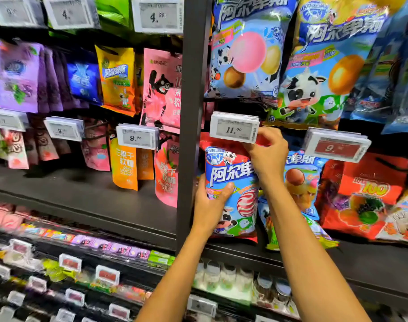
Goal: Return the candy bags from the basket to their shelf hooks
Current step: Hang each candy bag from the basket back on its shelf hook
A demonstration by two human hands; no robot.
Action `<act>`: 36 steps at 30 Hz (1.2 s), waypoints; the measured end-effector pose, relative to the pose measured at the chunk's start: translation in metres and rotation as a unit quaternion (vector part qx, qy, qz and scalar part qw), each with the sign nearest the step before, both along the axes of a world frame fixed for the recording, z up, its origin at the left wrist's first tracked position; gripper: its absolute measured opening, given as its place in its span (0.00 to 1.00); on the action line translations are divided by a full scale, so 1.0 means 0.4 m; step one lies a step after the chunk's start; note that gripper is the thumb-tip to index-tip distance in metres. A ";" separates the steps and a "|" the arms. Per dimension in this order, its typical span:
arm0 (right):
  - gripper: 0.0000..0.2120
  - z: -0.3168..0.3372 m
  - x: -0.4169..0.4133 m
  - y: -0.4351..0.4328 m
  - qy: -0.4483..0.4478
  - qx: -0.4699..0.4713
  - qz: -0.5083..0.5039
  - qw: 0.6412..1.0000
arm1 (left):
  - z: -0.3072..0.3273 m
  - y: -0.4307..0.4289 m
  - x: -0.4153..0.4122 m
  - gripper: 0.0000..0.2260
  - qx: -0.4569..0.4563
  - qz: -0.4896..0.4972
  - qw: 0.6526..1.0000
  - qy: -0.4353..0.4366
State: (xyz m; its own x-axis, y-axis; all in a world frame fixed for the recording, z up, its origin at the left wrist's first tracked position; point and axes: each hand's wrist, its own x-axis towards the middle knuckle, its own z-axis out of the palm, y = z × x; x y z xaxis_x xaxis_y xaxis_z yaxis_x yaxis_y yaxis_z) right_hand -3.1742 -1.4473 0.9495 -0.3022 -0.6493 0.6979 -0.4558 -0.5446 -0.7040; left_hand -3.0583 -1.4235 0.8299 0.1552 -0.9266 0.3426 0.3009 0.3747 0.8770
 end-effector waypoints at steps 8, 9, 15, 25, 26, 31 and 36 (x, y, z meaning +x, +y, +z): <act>0.10 -0.001 0.005 -0.002 -0.007 -0.011 -0.004 1.000 | 0.002 0.003 -0.013 0.30 -0.001 0.005 1.000 0.030; 0.10 -0.002 0.005 -0.002 -0.002 -0.011 -0.005 1.000 | -0.001 0.003 -0.015 0.31 -0.002 0.007 0.999 0.032; 0.12 0.000 0.021 -0.001 0.085 -0.014 -0.020 0.996 | -0.013 0.001 -0.021 0.33 0.012 0.019 0.997 0.074; 0.10 0.019 -0.012 -0.018 0.096 0.063 0.005 0.993 | -0.002 -0.007 -0.021 0.22 0.004 0.017 0.999 0.037; 0.08 0.020 -0.012 -0.022 0.094 0.067 -0.006 0.993 | -0.001 -0.011 -0.022 0.20 0.005 0.013 0.999 0.035; 0.09 0.004 -0.011 -0.064 0.066 0.119 -0.020 0.991 | -0.005 -0.040 -0.025 0.16 0.049 -0.025 0.998 0.032; 0.28 -0.078 -0.027 -0.039 0.024 -0.008 0.027 0.999 | -0.017 -0.060 -0.018 0.24 0.065 -0.006 0.998 -0.006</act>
State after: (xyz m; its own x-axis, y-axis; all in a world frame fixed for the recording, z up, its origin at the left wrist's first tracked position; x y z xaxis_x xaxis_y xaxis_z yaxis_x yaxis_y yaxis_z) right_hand -3.1850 -1.4628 0.9182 -0.2326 -0.6518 0.7219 -0.4584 -0.5812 -0.6724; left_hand -3.0654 -1.4475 0.8230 0.1399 -0.9653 0.2207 0.2935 0.2533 0.9218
